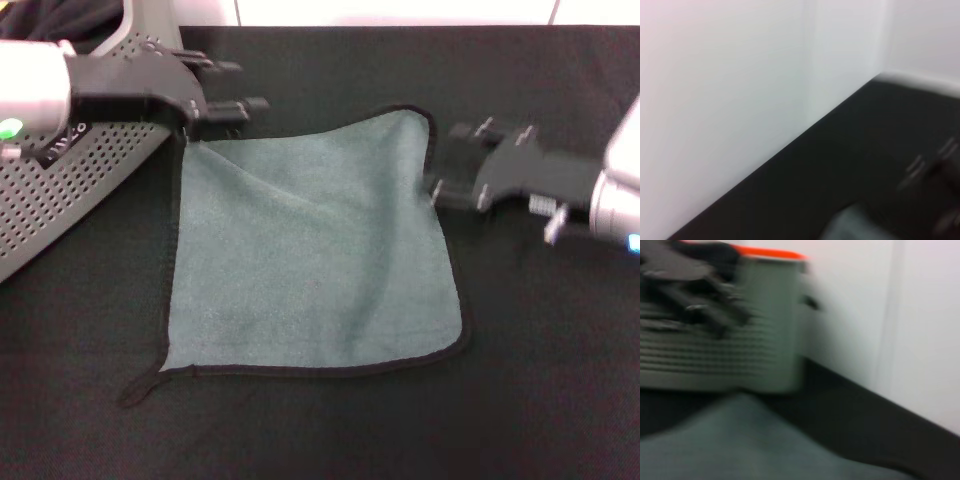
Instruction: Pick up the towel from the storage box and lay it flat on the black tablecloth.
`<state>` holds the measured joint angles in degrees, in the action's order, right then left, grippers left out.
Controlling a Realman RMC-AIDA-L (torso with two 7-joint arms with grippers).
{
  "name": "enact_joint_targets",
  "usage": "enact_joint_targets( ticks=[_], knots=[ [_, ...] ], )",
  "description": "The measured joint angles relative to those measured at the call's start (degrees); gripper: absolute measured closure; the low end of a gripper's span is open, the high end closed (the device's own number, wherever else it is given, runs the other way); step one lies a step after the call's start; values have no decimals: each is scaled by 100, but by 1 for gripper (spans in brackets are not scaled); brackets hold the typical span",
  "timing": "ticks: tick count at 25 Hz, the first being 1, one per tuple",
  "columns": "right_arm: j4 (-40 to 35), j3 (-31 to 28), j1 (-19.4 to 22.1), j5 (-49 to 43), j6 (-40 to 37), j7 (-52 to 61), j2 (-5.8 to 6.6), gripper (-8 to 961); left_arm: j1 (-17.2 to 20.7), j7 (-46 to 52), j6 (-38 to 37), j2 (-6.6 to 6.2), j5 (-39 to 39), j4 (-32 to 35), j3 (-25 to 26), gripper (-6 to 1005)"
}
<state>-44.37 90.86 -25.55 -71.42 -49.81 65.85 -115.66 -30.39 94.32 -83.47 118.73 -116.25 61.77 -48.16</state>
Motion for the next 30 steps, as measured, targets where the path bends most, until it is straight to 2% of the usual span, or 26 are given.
enact_joint_targets(
  ticks=[2,3,5,6,7,9,11,17,23,30],
  knots=[
    [-17,-59,202,-5,-987,-232,22,279,223,-513,-976,-96,734,-121,7,508],
    [-44,-144,362,-3,-1768,-350,30,238,277,-736,-1333,-139,971,-225,12,487],
    [-75,-302,535,9,-2581,-385,29,156,377,-1351,-2245,-272,1352,-720,20,464],
    [-86,-419,634,28,-3113,-389,23,154,389,-1617,-2617,-349,1483,-1003,27,460],
    [-89,-522,710,42,-3567,-383,12,152,379,-1954,-3061,-474,1606,-1566,-16,457],
    [-56,-754,846,162,-4489,-357,-8,149,368,-2336,-3373,-651,1801,-2290,-227,450],
    [13,-849,905,382,-5038,-341,-6,145,419,-2674,-3401,-757,1914,-2732,-420,450],
    [64,-785,825,560,-5375,-292,-17,142,616,-3199,-3364,-815,1969,-2913,-383,450],
    [140,-677,711,571,-5333,-255,-36,142,669,-3211,-3341,-884,1977,-2936,-71,450],
    [326,-654,552,633,-5319,-255,-53,142,684,-3184,-3328,-923,2025,-2936,8,450]
  ],
)
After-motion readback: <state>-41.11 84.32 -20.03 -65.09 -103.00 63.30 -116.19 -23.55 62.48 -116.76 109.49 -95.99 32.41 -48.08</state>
